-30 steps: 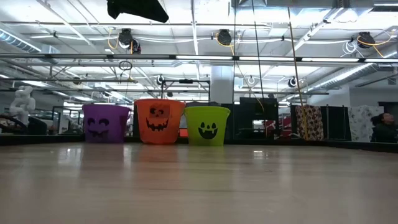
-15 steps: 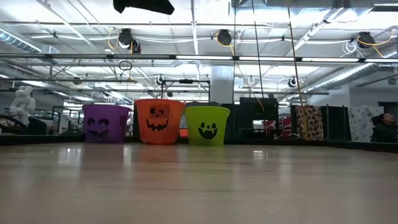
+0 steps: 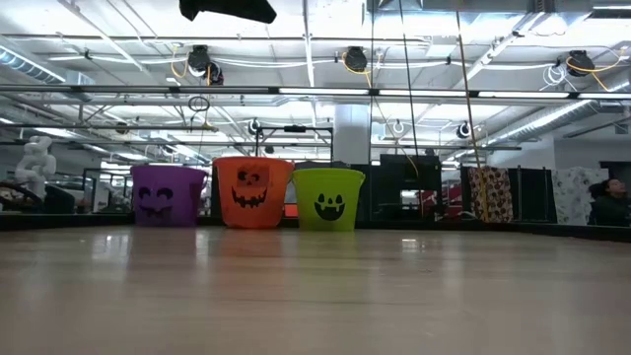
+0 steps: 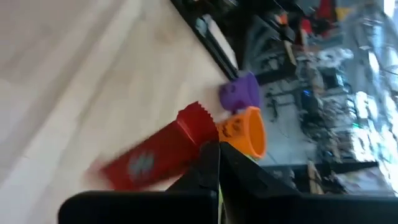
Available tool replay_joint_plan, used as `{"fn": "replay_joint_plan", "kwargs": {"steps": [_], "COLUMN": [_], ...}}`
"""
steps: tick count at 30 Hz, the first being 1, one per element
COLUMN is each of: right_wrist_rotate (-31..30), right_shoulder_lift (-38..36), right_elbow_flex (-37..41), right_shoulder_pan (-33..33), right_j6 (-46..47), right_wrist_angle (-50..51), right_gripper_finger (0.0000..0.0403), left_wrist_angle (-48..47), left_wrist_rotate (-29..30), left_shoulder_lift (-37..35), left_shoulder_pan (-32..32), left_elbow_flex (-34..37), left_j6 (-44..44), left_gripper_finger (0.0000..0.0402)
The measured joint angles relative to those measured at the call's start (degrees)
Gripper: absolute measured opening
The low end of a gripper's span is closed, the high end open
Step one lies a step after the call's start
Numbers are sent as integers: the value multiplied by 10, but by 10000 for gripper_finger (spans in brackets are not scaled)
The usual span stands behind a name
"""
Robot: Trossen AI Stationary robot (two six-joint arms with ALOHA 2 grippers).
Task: Sort candy by brand, put in halloween buckets
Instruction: Put the red chocolate bar into the green bucket
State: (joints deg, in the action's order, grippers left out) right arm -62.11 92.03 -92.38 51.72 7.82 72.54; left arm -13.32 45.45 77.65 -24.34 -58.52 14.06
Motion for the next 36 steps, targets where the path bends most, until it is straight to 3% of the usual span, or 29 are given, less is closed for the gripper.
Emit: {"fn": "replay_joint_plan", "kwargs": {"steps": [8, 14, 24, 32, 36], "right_wrist_rotate": [68, 77, 202, 204, 169], "right_shoulder_lift": [0, 0, 0, 0, 0], "right_elbow_flex": [0, 0, 0, 0, 0], "right_shoulder_pan": [0, -1, -12, -51, -106], "right_j6": [-111, -136, -177, -156, -137], "right_wrist_angle": [-103, -130, -193, -196, -196], "right_gripper_finger": [0, 0, 0, 0, 0], "left_wrist_angle": [0, 0, 0, 0, 0], "left_wrist_rotate": [0, 0, 0, 0, 0], "left_shoulder_lift": [0, 0, 0, 0, 0], "left_shoulder_pan": [0, 0, 0, 0, 0], "left_elbow_flex": [0, 0, 0, 0, 0], "left_j6": [0, 0, 0, 2, 6], "left_gripper_finger": [12, 12, 12, 12, 12]}}
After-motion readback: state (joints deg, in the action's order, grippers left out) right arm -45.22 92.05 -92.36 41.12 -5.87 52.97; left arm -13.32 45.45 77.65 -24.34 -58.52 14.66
